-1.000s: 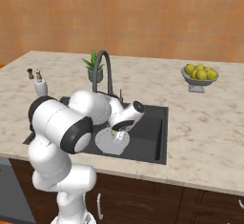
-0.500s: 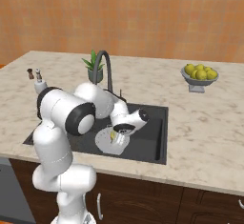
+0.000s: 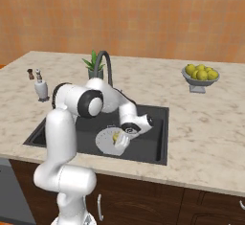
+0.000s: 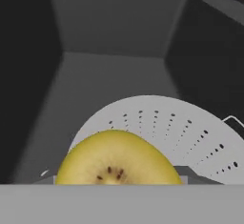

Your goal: Put the colander in the sink, put the kiwi in the colander, and turn on the sink faucet and pour water over the colander.

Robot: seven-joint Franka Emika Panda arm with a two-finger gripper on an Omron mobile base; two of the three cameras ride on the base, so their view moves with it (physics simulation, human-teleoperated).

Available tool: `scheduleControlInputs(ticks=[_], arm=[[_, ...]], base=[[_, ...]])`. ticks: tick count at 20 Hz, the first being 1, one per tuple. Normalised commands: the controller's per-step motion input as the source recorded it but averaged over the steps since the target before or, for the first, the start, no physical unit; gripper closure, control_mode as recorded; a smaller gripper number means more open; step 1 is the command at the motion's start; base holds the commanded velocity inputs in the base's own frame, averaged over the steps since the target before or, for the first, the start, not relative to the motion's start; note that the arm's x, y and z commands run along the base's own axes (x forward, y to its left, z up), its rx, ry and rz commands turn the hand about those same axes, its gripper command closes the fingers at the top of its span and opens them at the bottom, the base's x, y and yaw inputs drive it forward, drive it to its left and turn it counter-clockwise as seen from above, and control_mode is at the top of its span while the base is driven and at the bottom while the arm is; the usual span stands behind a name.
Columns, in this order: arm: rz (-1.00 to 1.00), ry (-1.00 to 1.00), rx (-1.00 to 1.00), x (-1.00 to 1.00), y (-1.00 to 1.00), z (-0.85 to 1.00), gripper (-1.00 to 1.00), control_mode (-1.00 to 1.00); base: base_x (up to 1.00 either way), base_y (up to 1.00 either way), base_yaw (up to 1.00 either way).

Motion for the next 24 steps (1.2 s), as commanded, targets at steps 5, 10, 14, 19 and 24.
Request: scheduleControlInputs(ticks=[5,10,14,19,24], arm=[[0.01,0.07,0.0,0.42,0.02,-0.64,1.0,-1.0],[0.0,0.01,0.0,0.4,0.2,-0.48,1.0,-1.0],[0.0,0.0,0.0,0.42,0.4,-0.32,1.0,-1.0],[0.0,0.0,0.0,0.16,0.47,-0.14,-1.0,-1.0],[0.0,-0.03,0.0,0.0,0.34,0.0,-1.0,-1.0]], base=[[0.0,0.0,0.0],[0.0,0.0,0.0],[0.0,0.0,0.0],[0.0,0.0,0.0],[0.0,0.0,0.0]])
